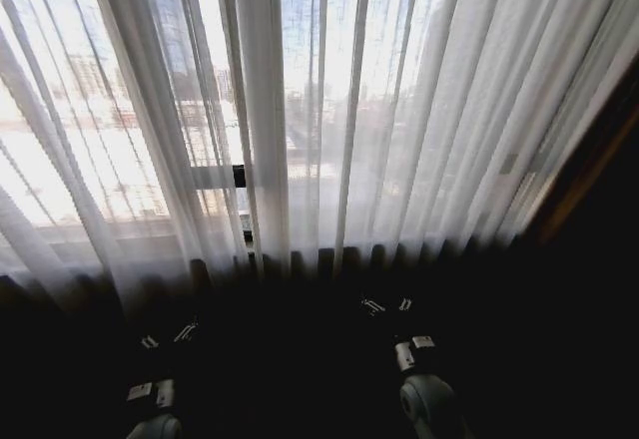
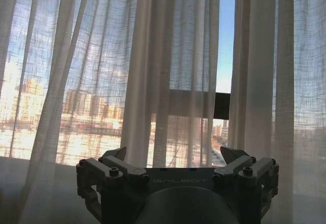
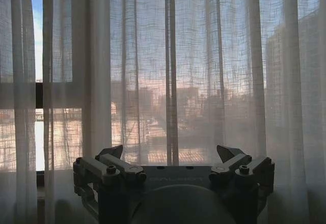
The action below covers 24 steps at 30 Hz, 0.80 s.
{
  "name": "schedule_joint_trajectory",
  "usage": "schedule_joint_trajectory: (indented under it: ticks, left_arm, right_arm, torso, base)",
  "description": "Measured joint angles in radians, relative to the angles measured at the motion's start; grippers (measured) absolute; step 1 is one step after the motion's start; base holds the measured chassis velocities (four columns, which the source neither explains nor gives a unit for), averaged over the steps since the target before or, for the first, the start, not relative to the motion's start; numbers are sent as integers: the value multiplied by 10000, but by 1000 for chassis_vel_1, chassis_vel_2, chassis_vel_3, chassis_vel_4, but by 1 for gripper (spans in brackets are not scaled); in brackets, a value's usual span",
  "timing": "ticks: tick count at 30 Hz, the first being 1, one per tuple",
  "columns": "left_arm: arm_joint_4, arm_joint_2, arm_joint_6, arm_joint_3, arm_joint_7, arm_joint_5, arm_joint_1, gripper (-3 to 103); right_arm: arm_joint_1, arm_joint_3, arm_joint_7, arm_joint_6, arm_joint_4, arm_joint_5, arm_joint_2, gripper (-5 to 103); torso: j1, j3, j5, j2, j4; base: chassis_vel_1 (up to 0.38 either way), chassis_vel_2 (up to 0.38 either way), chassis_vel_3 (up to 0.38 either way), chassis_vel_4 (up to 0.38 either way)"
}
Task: Open the curtains by pulling them apart, changing their state from closed to fully open.
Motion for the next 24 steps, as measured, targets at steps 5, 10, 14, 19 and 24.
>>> schedule_joint_trajectory:
  ticks: [5,10,14,19,24]
  left_arm:
    - [0,0,0,0,0,0,0,100]
    - [0,0,0,0,0,0,0,100]
    - [0,0,0,0,-1,0,0,100]
    - [0,0,0,0,0,0,0,100]
    - [0,0,0,0,0,0,0,100]
  right_arm:
    - [-23,-26,-4,29,20,-37,42,100]
    - [-36,-48,-17,55,22,-49,50,100]
    - [-38,-69,-61,63,23,-68,64,100]
    - [-52,-73,-177,189,-52,-121,86,100]
    - [-55,-73,-206,224,-138,-200,88,100]
  torso:
    - [0,0,0,0,0]
    - [0,0,0,0,0]
    - [0,0,0,-1,0]
    - [0,0,0,0,0]
    - [0,0,0,0,0]
  base:
    - [0,0,0,0]
    - [0,0,0,0]
    - [0,0,0,0]
    - [0,0,0,0]
    - [0,0,0,0]
